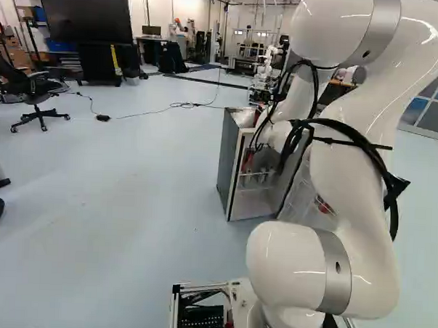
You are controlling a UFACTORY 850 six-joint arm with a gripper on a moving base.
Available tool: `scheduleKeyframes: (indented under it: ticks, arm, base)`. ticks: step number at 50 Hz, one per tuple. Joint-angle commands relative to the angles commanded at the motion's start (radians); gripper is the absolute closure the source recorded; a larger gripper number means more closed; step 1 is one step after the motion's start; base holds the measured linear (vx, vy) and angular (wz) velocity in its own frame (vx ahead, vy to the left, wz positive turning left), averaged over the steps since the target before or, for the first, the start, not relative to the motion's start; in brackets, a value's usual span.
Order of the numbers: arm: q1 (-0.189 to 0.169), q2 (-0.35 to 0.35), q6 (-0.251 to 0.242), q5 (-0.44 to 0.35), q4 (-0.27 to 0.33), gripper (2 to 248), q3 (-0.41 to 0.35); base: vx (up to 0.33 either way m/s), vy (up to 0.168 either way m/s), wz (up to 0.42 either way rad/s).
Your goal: Grab a drink from the fridge
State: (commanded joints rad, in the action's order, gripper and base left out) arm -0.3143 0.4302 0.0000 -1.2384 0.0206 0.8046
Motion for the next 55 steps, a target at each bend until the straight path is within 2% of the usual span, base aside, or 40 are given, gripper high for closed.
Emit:
scheduleKeyframes:
  ticks: [39, 55]
  arm:
    - [-0.116, -0.068, 0.0, 0.001, 0.0, 3, 0.013]
    - [-0.163, -0.085, 0.0, 0.037, -0.019, 3, 0.031]
  base:
    - [0.0, 0.0, 0.0]
    - [0.0, 0.0, 0.0]
